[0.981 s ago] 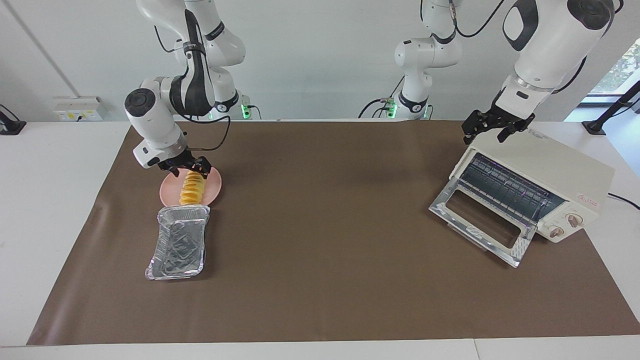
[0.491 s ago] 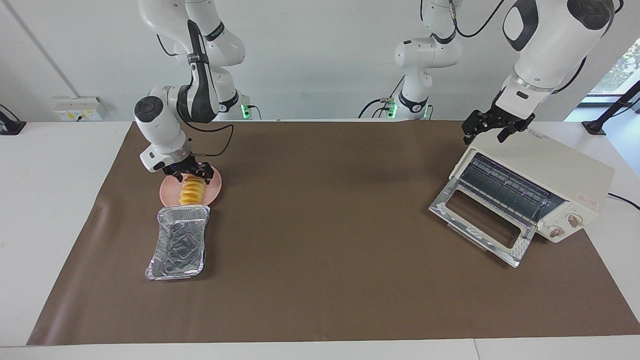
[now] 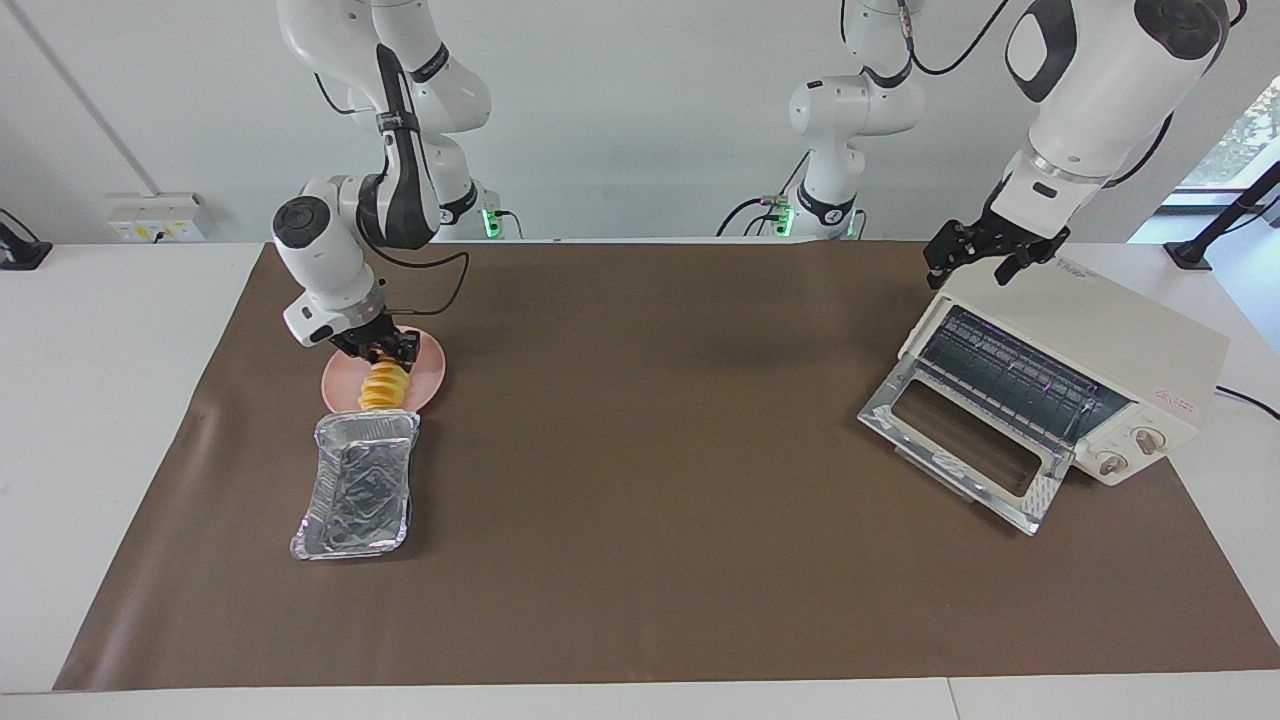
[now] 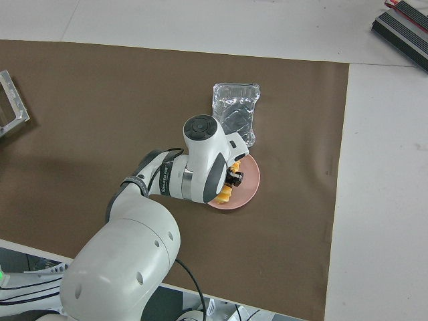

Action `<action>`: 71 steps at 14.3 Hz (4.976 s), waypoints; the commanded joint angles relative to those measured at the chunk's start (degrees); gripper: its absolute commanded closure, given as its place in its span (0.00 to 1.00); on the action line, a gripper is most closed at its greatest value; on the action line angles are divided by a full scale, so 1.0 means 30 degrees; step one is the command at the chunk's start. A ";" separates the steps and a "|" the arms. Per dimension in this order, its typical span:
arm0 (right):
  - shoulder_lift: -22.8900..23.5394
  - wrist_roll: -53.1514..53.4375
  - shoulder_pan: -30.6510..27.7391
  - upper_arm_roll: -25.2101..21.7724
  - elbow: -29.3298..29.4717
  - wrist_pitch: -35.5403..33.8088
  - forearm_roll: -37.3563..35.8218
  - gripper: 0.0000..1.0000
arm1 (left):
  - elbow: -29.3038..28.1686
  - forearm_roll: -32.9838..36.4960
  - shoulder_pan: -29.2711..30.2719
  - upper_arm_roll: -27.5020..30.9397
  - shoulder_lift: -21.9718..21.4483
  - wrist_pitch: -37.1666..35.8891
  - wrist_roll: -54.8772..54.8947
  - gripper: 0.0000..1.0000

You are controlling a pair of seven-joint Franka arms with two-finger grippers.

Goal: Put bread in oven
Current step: 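Grasp the yellow bread with the right gripper and lift it, then move the bread over the foil tray and release it inside, then grasp the foil tray rim with the right gripper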

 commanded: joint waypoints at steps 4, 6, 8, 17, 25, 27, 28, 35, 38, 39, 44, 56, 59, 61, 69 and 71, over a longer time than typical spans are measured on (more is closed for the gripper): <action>-0.0834 0.0080 0.0110 0.0157 0.2690 -0.4958 0.0166 0.49 | -0.0051 -0.0199 0.0231 -0.0111 -0.0275 -0.0100 -0.0108 0.00; -0.1332 0.0401 0.0314 0.0506 0.3747 -0.6896 0.0601 0.49 | -0.0051 -0.0199 0.0231 -0.0111 -0.0275 -0.0100 -0.0108 0.00; -0.1509 0.0578 0.0345 0.0567 0.4801 -0.8101 0.0810 0.49 | -0.0080 -0.0199 0.0231 -0.0111 -0.0275 -0.0100 -0.0108 0.00; 0.2494 -0.1907 -0.0823 0.0421 1.0043 -0.6378 0.0633 0.47 | -0.0080 -0.0199 0.0231 -0.0111 -0.0275 -0.0100 -0.0108 0.00; 0.6658 -0.2908 -0.1091 0.0479 1.2886 -0.3007 0.0781 0.46 | -0.0080 -0.0199 0.0231 -0.0111 -0.0275 -0.0100 -0.0108 0.00; 0.7306 -0.2879 -0.0886 0.0480 1.3506 -0.2920 0.0810 0.45 | -0.0080 -0.0199 0.0231 -0.0111 -0.0275 -0.0100 -0.0108 0.00; 0.7424 -0.2763 -0.0799 0.0509 1.3478 -0.2775 0.0839 0.45 | -0.0080 -0.0199 0.0231 -0.0111 -0.0275 -0.0100 -0.0108 0.00; 0.8071 -0.2439 -0.0446 0.0538 1.2223 -0.2394 0.1953 0.39 | -0.0080 -0.0199 0.0231 -0.0111 -0.0275 -0.0100 -0.0108 0.00; 0.7924 -0.2555 -0.0446 0.0538 1.1282 -0.1397 0.1953 0.00 | -0.0080 -0.0199 0.0231 -0.0111 -0.0275 -0.0100 -0.0108 0.00; 0.7895 -0.2556 -0.0475 0.0538 1.1368 -0.1628 0.1953 0.00 | -0.0080 -0.0199 0.0231 -0.0111 -0.0275 -0.0100 -0.0108 0.00; 0.7544 -0.2848 -0.0709 0.0509 1.3415 -0.4731 0.1719 0.00 | -0.0051 -0.0199 0.0231 -0.0111 -0.0275 -0.0100 -0.0108 0.00; 0.9121 -0.5076 -0.2761 0.0392 1.3742 -0.1752 0.1953 0.00 | -0.0051 -0.0199 0.0231 -0.0111 -0.0275 -0.0100 -0.0108 0.00; 0.9447 -0.5456 -0.2761 0.0421 1.3275 -0.0986 0.2012 0.00 | -0.0080 -0.0199 0.0231 -0.0111 -0.0275 -0.0100 -0.0108 0.00; 0.9418 -0.5486 -0.2703 0.0421 1.2865 -0.0899 0.2128 0.05 | -0.0080 -0.0199 0.0231 -0.0111 -0.0275 -0.0100 -0.0108 0.00; 0.9213 -0.5545 -0.2702 0.0421 1.2774 -0.1658 0.2188 1.00 | -0.0080 -0.0199 0.0231 -0.0111 -0.0275 -0.0100 -0.0108 0.00; 0.9038 -0.5545 -0.2673 0.0508 1.3095 -0.2447 0.2216 1.00 | -0.0080 -0.0199 0.0231 -0.0111 -0.0275 -0.0100 -0.0108 0.00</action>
